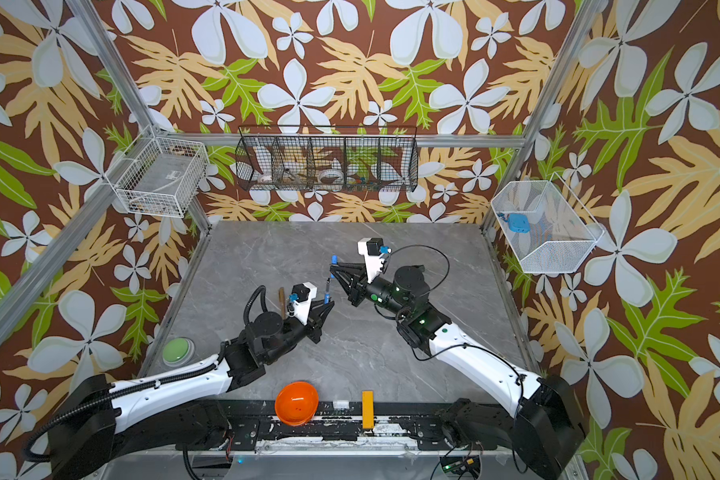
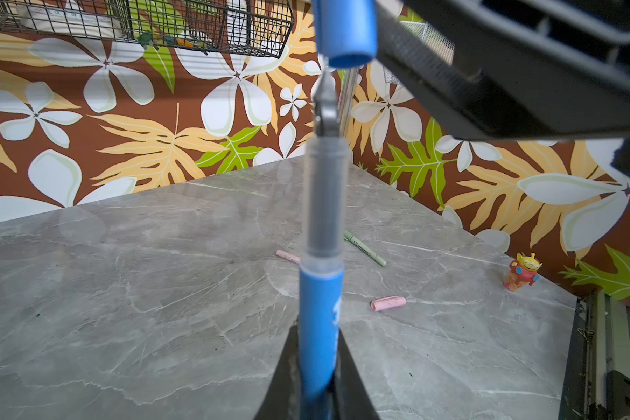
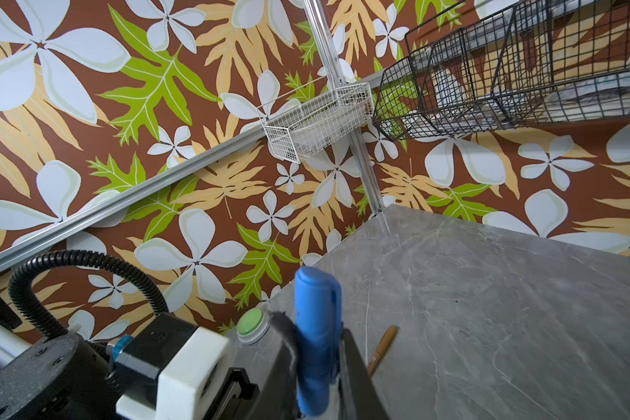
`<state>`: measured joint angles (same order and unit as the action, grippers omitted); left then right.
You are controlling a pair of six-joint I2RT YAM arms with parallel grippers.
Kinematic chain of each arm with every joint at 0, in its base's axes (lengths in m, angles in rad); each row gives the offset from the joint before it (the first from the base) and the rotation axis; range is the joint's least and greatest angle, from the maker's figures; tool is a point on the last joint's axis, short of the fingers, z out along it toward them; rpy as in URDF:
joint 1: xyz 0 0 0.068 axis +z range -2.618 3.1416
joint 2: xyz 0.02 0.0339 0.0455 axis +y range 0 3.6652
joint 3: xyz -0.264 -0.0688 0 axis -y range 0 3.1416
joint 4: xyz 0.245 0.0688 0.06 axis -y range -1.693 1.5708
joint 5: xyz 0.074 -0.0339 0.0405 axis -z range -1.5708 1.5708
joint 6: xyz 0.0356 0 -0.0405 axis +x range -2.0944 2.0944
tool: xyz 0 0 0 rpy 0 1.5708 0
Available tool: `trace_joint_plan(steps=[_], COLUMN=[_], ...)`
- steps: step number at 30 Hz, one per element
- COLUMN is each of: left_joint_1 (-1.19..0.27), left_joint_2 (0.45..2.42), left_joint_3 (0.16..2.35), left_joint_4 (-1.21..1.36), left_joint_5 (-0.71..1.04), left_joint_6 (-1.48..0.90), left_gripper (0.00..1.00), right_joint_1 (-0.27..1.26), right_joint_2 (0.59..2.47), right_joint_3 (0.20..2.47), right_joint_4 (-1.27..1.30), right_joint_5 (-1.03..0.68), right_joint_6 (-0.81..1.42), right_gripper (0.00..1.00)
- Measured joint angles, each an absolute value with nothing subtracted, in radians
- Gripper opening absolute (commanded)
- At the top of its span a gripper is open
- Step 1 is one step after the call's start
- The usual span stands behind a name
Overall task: Insert the pens into the pen caps
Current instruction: 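Position the blue cap above the pen tip with the right gripper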
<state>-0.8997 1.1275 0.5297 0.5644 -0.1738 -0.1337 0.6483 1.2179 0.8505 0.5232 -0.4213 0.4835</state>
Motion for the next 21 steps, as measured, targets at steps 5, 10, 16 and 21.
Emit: trace_joint_plan(steps=[5, 10, 16, 21], left_joint_1=[-0.900, -0.895, -0.849, -0.837], left_joint_2=[1.127, 1.118, 1.118, 1.127], left_joint_3=[0.521, 0.469, 0.440, 0.439], left_joint_4=[0.592, 0.657, 0.764, 0.796], left_joint_5=[-0.149, -0.094, 0.037, 0.118], left_joint_6=[-0.146, -0.185, -0.265, -0.312], left_gripper=[0.00, 0.00, 0.00, 0.00], right_joint_1=[0.650, 0.651, 0.653, 0.653], right_joint_2=[1.228, 1.222, 1.208, 1.206], right_joint_3=[0.867, 0.879, 0.902, 0.917], right_joint_4=[0.523, 0.507, 0.466, 0.443], right_joint_5=[-0.447, -0.465, -0.476, -0.496], right_joint_6=[0.486, 0.481, 0.463, 0.444], right_gripper=[0.18, 0.18, 0.18, 0.18])
